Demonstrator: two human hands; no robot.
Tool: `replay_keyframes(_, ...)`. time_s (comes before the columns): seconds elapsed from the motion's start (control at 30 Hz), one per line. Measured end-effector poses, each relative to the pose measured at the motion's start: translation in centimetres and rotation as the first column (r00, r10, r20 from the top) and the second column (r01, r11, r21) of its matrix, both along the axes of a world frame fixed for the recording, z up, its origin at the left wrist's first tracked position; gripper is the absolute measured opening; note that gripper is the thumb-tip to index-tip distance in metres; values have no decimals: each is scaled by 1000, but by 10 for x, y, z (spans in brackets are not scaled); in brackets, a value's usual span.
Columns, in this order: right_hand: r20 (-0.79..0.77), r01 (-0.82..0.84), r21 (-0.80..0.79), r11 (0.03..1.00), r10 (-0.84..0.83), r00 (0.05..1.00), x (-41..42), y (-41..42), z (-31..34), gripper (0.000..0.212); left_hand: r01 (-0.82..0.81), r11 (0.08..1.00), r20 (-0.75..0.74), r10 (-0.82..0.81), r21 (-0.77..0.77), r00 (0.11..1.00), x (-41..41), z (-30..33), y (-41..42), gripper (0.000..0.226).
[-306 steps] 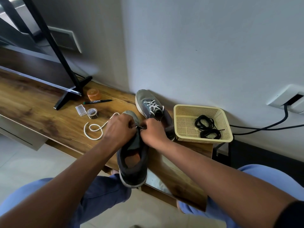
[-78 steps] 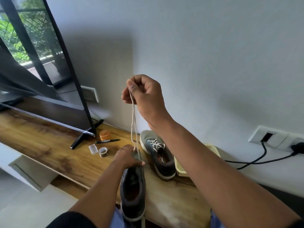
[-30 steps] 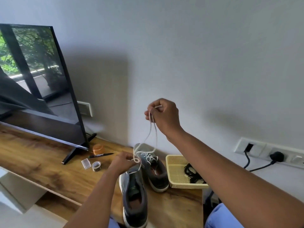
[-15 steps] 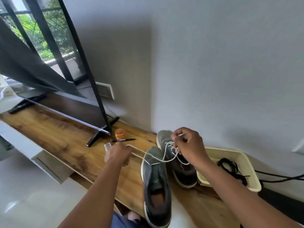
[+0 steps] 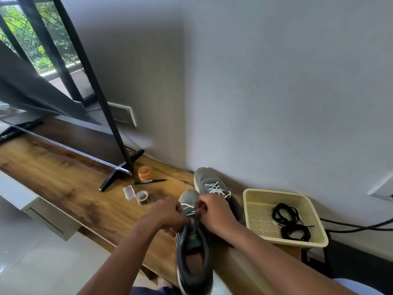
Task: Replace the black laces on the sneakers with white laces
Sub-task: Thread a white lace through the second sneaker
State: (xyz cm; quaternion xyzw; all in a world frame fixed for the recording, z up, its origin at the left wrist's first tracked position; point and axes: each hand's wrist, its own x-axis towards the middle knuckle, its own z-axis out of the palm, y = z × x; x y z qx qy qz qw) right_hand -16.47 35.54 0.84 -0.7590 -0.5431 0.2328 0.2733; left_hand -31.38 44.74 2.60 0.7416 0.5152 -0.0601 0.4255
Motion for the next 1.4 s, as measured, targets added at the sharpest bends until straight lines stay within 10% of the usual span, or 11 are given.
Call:
replay_keyframes(0.6, 87, 57, 51, 997, -61, 994, -20, 8, -26, 19, -355, 909, 183, 396, -218, 900, -8, -17, 5, 14)
replay_keyframes(1.4, 90, 54, 67, 996, -60, 994, -26, 5, -45, 17, -310, 898, 229, 388, -312, 893, -14, -25, 7, 18)
